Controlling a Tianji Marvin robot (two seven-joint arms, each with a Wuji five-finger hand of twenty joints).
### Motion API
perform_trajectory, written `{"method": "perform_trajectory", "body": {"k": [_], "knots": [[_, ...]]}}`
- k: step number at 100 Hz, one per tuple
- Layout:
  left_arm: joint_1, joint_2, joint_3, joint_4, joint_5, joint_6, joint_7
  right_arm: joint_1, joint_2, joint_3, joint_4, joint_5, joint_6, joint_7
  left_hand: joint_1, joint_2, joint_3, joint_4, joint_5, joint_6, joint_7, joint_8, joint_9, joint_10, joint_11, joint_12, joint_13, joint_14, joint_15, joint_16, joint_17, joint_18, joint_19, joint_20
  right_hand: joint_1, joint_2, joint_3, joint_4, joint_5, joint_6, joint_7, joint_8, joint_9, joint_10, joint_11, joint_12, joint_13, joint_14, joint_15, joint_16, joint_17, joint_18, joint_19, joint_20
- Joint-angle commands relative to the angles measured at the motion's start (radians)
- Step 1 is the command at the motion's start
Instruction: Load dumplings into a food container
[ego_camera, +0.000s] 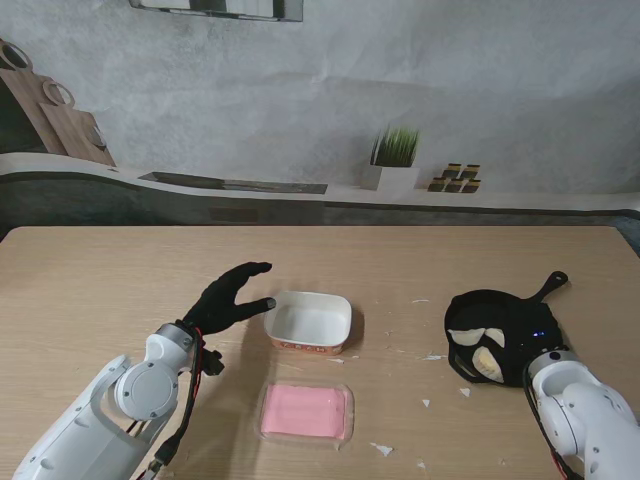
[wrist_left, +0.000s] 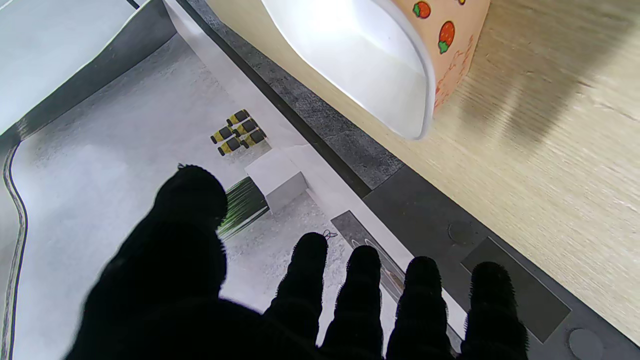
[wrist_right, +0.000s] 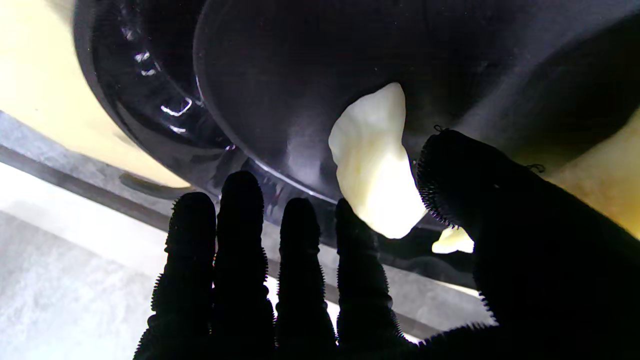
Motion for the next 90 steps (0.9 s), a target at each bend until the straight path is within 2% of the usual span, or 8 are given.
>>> {"method": "perform_trajectory", "body": {"k": [1,16,31,39,46,53,69,90], "knots": [[0.000,-0.004,-0.001,-0.003,-0.002,0.003,-0.012,0.004,-0.003,-0.010,0.015,-0.005,0.007,0.018,-0.012,-0.011,0.013,0.017,0.001,0.000,-0.010,-0.011,-0.010,-0.025,0.013,0.007,-0.003,-0.006,-0.007,-0.013,0.002,0.009,-0.032,0.022,0.011,-0.037,0.044,-0.023,0.010,0.011,0.027,0.011,0.029,0.012,0.033,0.016,0.034,0.006,0.037,0.020,0.015,0.011,0.054,-0.011],[0.000,-0.004,-0.001,-0.003,-0.002,0.004,-0.012,0.024,0.002,-0.035,0.048,-0.015,0.011,0.004,-0.013,-0.007,0.012,0.017,0.001,-0.002,-0.010,-0.010,-0.009,-0.026,0.016,0.008,-0.003,-0.007,-0.008,-0.013,0.006,0.011,-0.044,0.023,0.030,-0.039,0.088,-0.022,0.074,-0.045,0.074,0.071,0.136,-0.006,0.103,0.053,0.136,-0.007,0.180,0.080,0.076,0.011,0.198,0.032],[0.001,-0.004,0.000,-0.005,-0.005,0.008,-0.014,0.042,0.006,-0.058,0.078,-0.020,0.007,-0.036,-0.011,-0.002,0.007,0.017,0.002,-0.002,-0.011,-0.011,-0.010,-0.023,0.020,0.009,0.000,-0.005,-0.010,-0.013,0.030,0.016,-0.101,0.028,0.045,-0.035,0.124,-0.020,0.175,-0.141,0.092,0.132,0.268,-0.019,0.113,0.060,0.246,0.009,0.240,0.091,0.133,0.031,0.284,0.059],[0.001,-0.004,0.000,-0.005,-0.006,0.007,-0.015,0.048,0.008,-0.066,0.087,-0.031,0.007,-0.050,-0.009,0.000,0.002,0.018,0.002,-0.002,-0.011,-0.010,-0.009,-0.024,0.019,0.008,0.001,-0.004,-0.009,-0.012,0.048,0.018,-0.145,0.048,0.090,-0.074,0.134,-0.140,0.233,-0.182,0.151,0.067,0.376,-0.034,0.106,0.059,0.329,0.009,0.249,0.070,0.172,0.048,0.310,0.058],[0.000,-0.004,0.000,-0.005,-0.005,0.008,-0.015,0.054,0.009,-0.073,0.094,-0.030,0.007,-0.055,-0.010,-0.001,0.001,0.018,0.002,-0.003,-0.011,-0.010,-0.009,-0.025,0.021,0.008,0.002,-0.003,-0.009,-0.012,0.055,0.022,-0.160,0.055,0.139,-0.102,0.157,-0.172,0.269,-0.210,0.212,0.031,0.446,-0.028,0.118,-0.001,0.397,0.009,0.265,0.056,0.223,0.066,0.329,0.054],[0.001,-0.004,-0.001,-0.005,-0.006,0.009,-0.016,0.062,0.010,-0.080,0.104,-0.026,0.003,-0.058,-0.010,-0.002,0.005,0.018,0.002,-0.002,-0.011,-0.010,-0.010,-0.024,0.023,0.009,0.005,-0.001,-0.009,-0.012,0.071,0.024,-0.204,0.077,0.187,-0.126,0.179,-0.180,0.306,-0.231,0.257,0.027,0.501,-0.024,0.129,-0.012,0.454,0.010,0.283,0.049,0.274,0.078,0.347,0.053],[0.001,-0.004,-0.002,-0.006,-0.005,0.010,-0.014,0.073,0.011,-0.097,0.124,-0.025,0.008,-0.077,-0.008,-0.001,0.004,0.018,0.002,-0.004,-0.011,-0.010,-0.008,-0.024,0.025,0.010,0.008,0.000,-0.008,-0.012,0.069,0.024,-0.204,0.093,0.271,-0.150,0.234,-0.187,0.399,-0.251,0.287,0.045,0.574,-0.017,0.128,-0.014,0.568,0.021,0.286,0.012,0.394,0.109,0.377,0.044],[0.001,-0.004,-0.002,-0.005,-0.003,0.010,-0.014,0.068,0.008,-0.087,0.128,-0.008,-0.011,-0.136,-0.008,-0.001,0.004,0.018,0.002,-0.002,-0.010,-0.010,-0.008,-0.022,0.027,0.011,0.011,0.002,-0.006,-0.010,0.069,0.027,-0.209,0.104,0.315,-0.198,0.280,-0.187,0.479,-0.206,0.293,0.049,0.619,0.028,0.123,-0.010,0.663,0.068,0.272,-0.022,0.494,0.157,0.399,0.042]]}}
